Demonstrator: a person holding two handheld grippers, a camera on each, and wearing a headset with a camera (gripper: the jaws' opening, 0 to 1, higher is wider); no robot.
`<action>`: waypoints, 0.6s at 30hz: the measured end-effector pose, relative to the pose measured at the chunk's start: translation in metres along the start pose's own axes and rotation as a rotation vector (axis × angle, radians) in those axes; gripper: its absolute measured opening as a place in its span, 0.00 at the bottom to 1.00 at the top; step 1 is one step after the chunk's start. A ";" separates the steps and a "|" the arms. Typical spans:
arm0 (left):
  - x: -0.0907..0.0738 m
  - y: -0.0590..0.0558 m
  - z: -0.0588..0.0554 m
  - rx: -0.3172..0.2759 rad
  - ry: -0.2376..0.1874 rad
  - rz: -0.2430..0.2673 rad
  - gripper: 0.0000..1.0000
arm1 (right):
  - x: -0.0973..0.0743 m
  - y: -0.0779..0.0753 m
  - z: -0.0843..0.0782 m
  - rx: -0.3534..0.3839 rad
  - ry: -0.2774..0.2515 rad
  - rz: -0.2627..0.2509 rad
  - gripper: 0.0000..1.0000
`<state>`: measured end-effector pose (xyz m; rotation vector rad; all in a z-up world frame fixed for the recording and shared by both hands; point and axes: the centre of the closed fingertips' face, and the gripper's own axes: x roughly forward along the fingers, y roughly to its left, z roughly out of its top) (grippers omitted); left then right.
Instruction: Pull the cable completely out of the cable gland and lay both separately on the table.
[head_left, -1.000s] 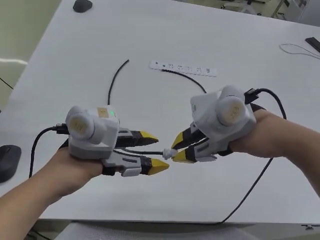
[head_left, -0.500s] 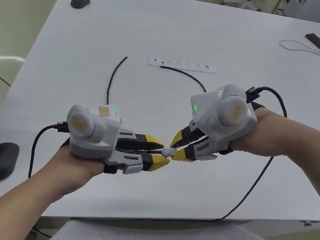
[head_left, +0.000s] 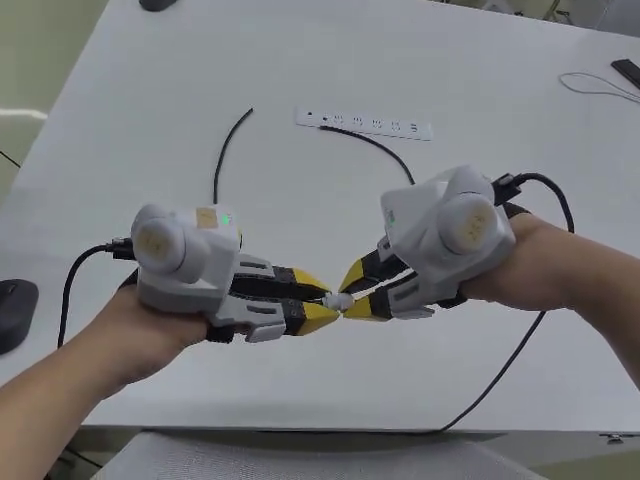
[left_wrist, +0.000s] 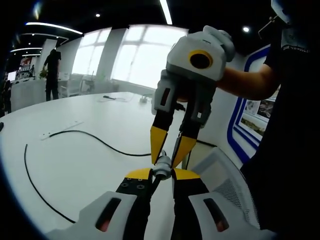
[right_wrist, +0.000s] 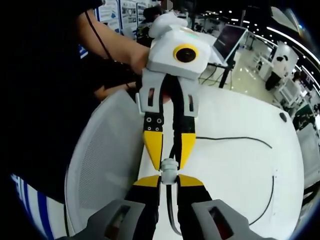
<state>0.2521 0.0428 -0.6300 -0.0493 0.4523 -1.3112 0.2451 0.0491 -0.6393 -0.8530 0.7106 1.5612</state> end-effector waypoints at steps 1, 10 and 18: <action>0.000 0.000 0.000 0.008 0.001 0.002 0.16 | 0.000 0.000 0.000 0.003 -0.007 -0.002 0.07; 0.001 0.000 0.003 0.024 0.023 0.008 0.15 | -0.005 -0.002 0.000 0.017 -0.049 -0.021 0.07; 0.002 -0.002 0.012 0.068 0.040 0.016 0.15 | -0.011 -0.003 0.002 0.029 -0.094 -0.030 0.07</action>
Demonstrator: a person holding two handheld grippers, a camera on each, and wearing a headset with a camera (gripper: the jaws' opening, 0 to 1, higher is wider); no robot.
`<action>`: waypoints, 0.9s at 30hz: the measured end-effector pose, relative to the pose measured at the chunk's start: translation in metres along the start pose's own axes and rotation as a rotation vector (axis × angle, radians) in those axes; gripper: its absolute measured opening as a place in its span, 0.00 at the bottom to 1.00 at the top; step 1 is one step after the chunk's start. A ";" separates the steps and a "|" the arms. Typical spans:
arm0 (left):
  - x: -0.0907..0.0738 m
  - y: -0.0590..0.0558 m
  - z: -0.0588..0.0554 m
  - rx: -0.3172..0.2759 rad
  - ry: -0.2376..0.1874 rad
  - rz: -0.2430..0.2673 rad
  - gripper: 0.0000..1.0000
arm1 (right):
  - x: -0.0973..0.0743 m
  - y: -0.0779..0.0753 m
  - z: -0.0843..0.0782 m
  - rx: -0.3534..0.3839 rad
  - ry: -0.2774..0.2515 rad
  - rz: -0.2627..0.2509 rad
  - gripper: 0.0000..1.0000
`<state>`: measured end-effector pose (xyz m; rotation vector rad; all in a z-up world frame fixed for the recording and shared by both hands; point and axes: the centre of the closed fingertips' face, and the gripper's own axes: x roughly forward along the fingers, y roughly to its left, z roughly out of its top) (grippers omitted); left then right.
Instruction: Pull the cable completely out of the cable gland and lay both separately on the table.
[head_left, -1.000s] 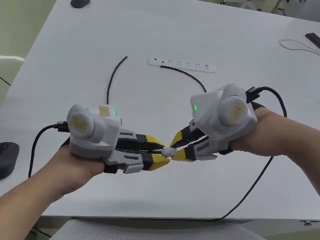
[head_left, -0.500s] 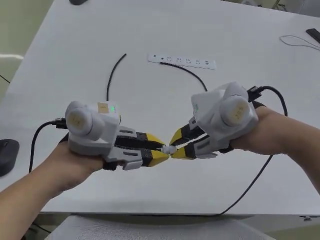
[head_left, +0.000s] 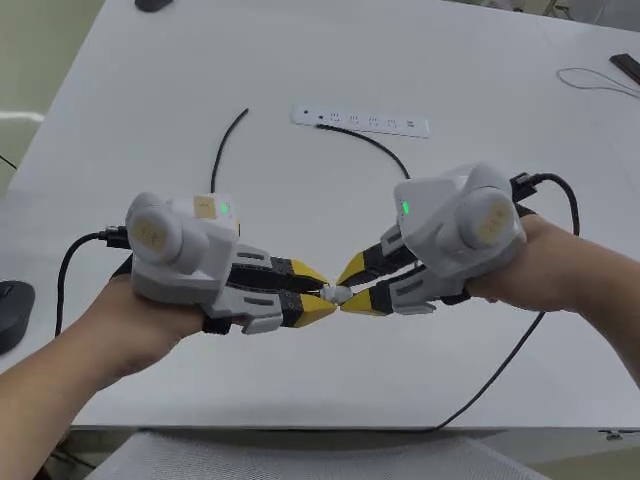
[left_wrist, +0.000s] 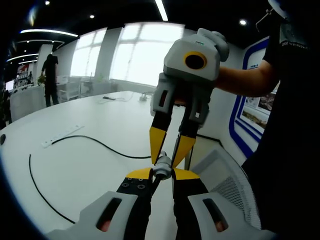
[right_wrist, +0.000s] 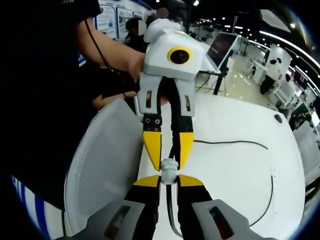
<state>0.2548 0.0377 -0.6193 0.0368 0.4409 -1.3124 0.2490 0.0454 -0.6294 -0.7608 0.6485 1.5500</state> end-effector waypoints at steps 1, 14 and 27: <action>0.000 0.000 0.000 -0.001 0.002 -0.001 0.15 | -0.001 0.000 0.000 0.007 -0.006 0.003 0.07; -0.002 -0.004 0.004 0.091 -0.001 -0.008 0.16 | -0.006 0.004 0.005 0.027 -0.046 0.011 0.06; -0.003 -0.002 0.002 0.021 0.022 -0.002 0.14 | -0.003 0.003 0.005 0.023 -0.076 0.002 0.07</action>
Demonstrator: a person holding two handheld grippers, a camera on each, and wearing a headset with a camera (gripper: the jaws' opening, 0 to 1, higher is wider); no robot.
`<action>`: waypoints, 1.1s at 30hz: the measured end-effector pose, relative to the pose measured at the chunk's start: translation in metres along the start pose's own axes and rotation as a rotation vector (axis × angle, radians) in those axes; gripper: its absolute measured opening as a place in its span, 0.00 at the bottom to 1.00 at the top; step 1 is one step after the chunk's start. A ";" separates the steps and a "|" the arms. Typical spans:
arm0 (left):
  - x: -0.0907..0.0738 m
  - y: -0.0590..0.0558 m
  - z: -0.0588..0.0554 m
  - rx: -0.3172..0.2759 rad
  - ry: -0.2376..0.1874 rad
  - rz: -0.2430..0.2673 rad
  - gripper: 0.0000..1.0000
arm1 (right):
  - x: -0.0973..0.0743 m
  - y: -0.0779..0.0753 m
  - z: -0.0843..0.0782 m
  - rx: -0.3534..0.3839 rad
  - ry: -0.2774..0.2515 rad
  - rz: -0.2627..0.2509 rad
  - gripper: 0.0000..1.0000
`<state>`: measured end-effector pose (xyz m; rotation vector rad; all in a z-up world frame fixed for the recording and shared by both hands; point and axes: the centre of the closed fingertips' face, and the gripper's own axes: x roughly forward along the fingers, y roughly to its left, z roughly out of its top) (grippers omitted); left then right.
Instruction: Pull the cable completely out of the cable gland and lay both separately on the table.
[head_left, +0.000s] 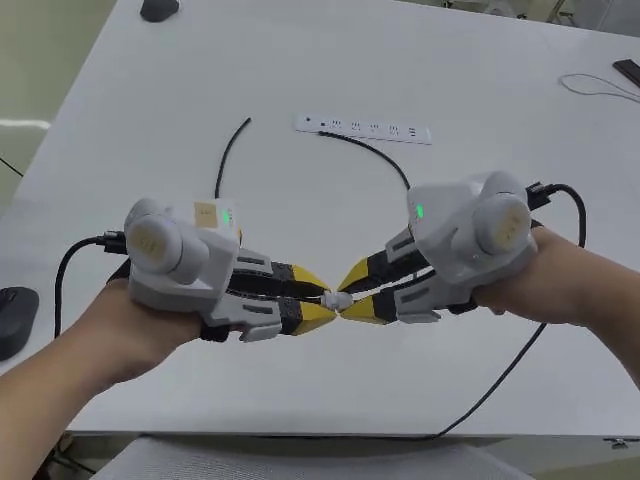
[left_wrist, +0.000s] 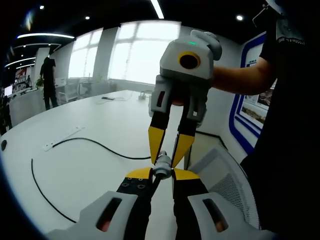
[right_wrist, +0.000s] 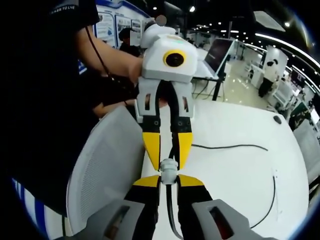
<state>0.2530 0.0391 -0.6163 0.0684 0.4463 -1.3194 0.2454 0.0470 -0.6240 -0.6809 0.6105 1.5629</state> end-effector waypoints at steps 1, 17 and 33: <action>-0.001 0.001 0.000 0.001 0.003 0.000 0.14 | 0.000 -0.001 0.000 0.009 -0.013 0.000 0.08; -0.003 0.004 0.005 0.048 -0.002 0.003 0.14 | -0.016 -0.013 0.011 0.575 -0.340 0.199 0.16; 0.001 0.000 0.010 0.128 0.019 -0.001 0.14 | -0.012 -0.002 0.010 0.776 -0.383 0.411 0.09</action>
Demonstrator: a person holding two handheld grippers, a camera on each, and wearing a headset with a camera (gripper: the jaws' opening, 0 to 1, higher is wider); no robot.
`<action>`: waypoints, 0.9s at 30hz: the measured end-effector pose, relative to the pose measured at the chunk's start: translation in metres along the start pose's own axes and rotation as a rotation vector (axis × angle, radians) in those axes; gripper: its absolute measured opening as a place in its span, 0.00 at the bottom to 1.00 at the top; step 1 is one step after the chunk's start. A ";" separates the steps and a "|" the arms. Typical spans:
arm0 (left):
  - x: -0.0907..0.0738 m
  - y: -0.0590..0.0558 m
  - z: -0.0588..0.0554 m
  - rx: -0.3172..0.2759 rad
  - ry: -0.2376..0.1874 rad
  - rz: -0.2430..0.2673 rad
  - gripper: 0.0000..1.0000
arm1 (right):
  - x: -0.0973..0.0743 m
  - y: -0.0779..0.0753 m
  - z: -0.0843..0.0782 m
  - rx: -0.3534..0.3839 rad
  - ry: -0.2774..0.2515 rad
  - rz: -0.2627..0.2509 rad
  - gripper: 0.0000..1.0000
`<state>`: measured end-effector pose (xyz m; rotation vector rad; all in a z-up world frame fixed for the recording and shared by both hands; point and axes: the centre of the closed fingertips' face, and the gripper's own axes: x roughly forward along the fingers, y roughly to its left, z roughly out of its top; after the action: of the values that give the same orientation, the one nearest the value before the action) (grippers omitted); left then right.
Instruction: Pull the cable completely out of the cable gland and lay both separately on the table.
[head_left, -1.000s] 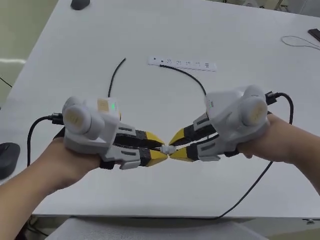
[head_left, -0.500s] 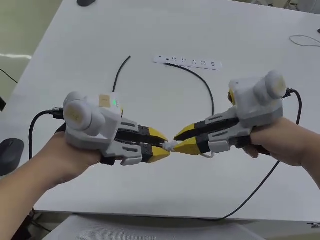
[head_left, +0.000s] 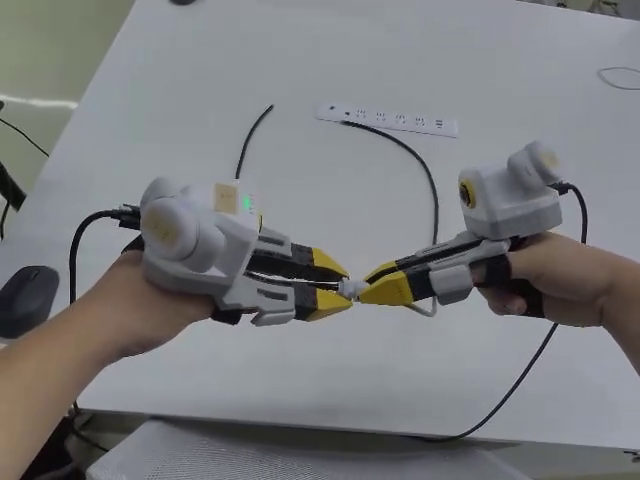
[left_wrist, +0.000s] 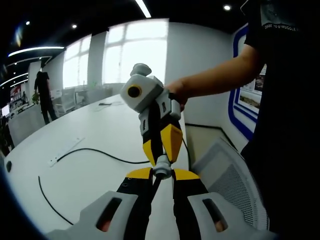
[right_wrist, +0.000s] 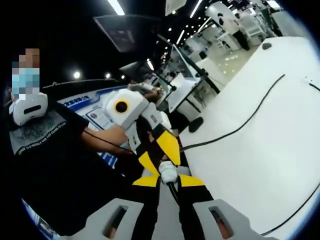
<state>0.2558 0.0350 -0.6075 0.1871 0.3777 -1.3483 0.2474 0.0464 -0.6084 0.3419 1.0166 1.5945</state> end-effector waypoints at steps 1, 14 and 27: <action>0.000 0.000 0.000 0.003 0.002 0.000 0.14 | 0.000 0.000 0.000 0.002 -0.001 0.003 0.09; 0.000 0.000 -0.006 -0.051 0.011 -0.011 0.14 | 0.002 -0.001 -0.004 -0.168 0.026 -0.064 0.07; -0.004 0.003 -0.008 -0.151 -0.003 -0.034 0.14 | 0.005 -0.002 -0.002 -0.485 0.067 -0.218 0.07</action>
<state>0.2563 0.0421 -0.6138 0.0536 0.4799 -1.3476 0.2462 0.0504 -0.6128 -0.1498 0.6595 1.5996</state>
